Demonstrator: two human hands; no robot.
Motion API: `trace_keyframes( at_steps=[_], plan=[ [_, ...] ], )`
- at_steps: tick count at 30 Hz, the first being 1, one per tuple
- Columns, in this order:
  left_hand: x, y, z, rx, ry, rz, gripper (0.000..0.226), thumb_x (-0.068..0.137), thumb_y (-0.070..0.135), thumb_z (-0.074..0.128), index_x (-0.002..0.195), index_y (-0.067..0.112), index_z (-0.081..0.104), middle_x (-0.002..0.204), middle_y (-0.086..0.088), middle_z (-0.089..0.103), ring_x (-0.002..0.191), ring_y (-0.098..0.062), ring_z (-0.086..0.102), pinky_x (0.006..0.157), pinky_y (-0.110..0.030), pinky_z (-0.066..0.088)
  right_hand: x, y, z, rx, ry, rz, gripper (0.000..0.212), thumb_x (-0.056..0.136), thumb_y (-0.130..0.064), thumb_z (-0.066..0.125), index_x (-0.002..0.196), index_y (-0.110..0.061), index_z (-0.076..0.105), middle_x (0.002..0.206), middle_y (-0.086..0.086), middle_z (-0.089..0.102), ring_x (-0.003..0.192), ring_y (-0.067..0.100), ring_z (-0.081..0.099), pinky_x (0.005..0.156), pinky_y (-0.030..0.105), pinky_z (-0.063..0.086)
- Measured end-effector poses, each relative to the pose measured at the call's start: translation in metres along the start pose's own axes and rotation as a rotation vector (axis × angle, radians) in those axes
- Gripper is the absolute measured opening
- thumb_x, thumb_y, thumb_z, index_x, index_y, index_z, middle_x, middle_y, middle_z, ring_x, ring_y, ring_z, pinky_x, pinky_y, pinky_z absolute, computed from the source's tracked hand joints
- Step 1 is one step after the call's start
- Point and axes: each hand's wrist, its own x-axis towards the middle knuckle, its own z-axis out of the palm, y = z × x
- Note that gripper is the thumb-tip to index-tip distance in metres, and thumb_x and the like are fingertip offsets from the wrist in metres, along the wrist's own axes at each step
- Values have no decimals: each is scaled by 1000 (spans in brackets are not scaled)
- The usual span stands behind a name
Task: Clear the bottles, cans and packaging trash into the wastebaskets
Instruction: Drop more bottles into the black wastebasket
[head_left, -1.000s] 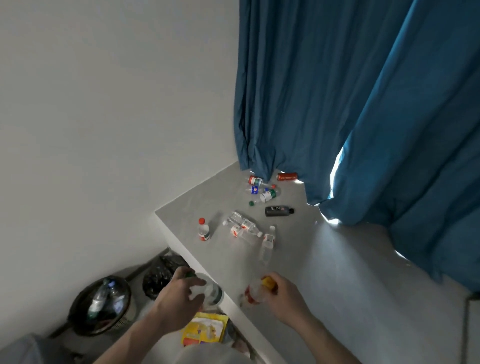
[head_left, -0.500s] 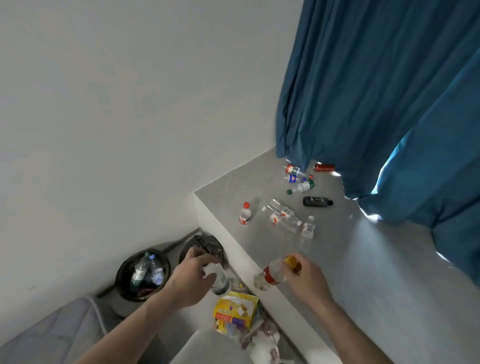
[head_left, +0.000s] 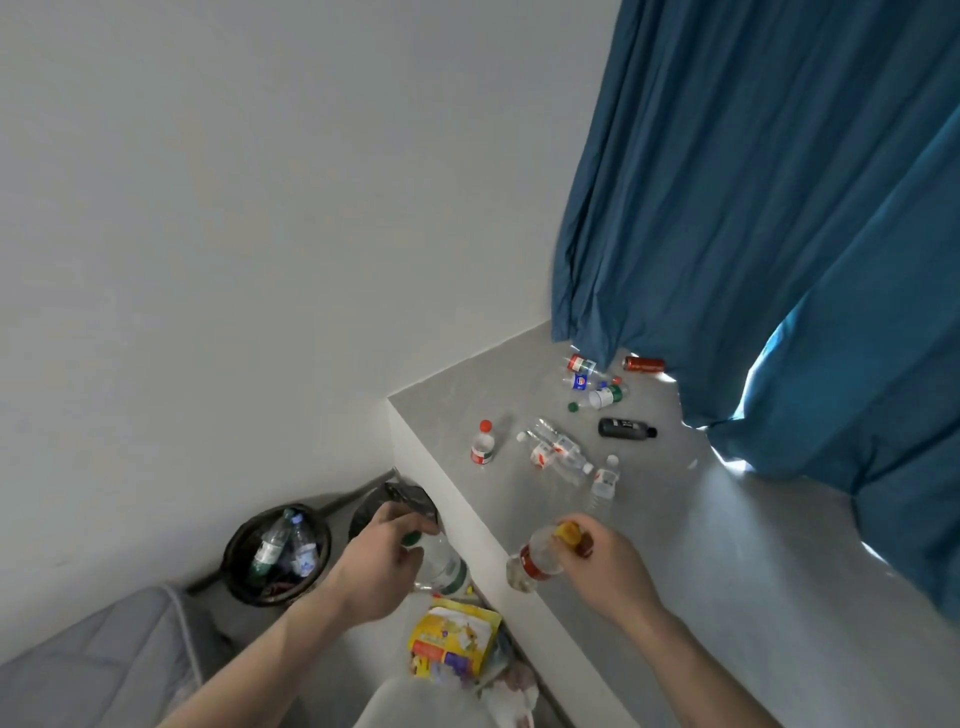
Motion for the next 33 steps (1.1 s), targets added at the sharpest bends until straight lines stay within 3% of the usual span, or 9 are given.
trace_keyframes(
  at_steps=[5, 10, 16, 19, 23, 27, 33],
  plan=[
    [-28, 3, 21, -33, 35, -66, 40, 93, 9, 52, 121, 34, 66, 122, 13, 49, 100, -3, 60, 94, -27, 49, -3, 9, 15, -29, -73, -42, 29, 84, -59, 60, 98, -34, 64, 87, -14, 70, 81, 9, 64, 73, 33, 56],
    [-64, -15, 25, -36, 76, -148, 41, 89, 11, 53, 114, 42, 60, 118, 13, 50, 99, -4, 58, 86, -11, 42, -14, 0, 31, -15, -127, -94, 27, 83, -56, 62, 93, -32, 67, 84, -12, 70, 78, 6, 64, 71, 31, 55],
    [-52, -38, 11, 59, 38, -226, 39, 91, 14, 50, 123, 33, 63, 116, 11, 52, 105, -13, 60, 92, -23, 46, -3, 7, 51, 22, -136, -37, 26, 83, -58, 67, 98, -37, 70, 88, -16, 71, 83, 9, 66, 76, 33, 56],
    [-39, -51, -4, 75, 25, -229, 41, 88, 18, 49, 123, 34, 62, 117, 11, 52, 105, -15, 61, 91, -27, 49, 2, -13, 78, 14, -172, -14, 24, 83, -55, 70, 98, -37, 71, 88, -15, 72, 83, 11, 67, 76, 31, 56],
    [-28, -87, -29, 64, 35, -257, 38, 90, 21, 49, 122, 36, 62, 119, 10, 54, 104, -15, 61, 91, -33, 51, 19, -60, 114, 31, -219, -9, 11, 84, -52, 70, 84, -42, 65, 81, -19, 69, 80, 6, 66, 75, 31, 56],
    [-20, -139, -55, 86, -27, -309, 37, 93, 18, 51, 125, 30, 62, 125, 8, 53, 110, -18, 61, 93, -30, 49, 36, -99, 145, 45, -237, -4, 18, 85, -58, 67, 94, -42, 66, 88, -22, 69, 84, 1, 64, 76, 29, 56],
    [-2, -201, -97, 165, -126, -400, 43, 90, 15, 50, 130, 29, 61, 136, 1, 55, 119, -25, 59, 96, -33, 49, 54, -133, 173, 14, -204, 10, 28, 83, -67, 64, 95, -42, 66, 88, -18, 70, 84, 8, 66, 77, 33, 56]
  ],
)
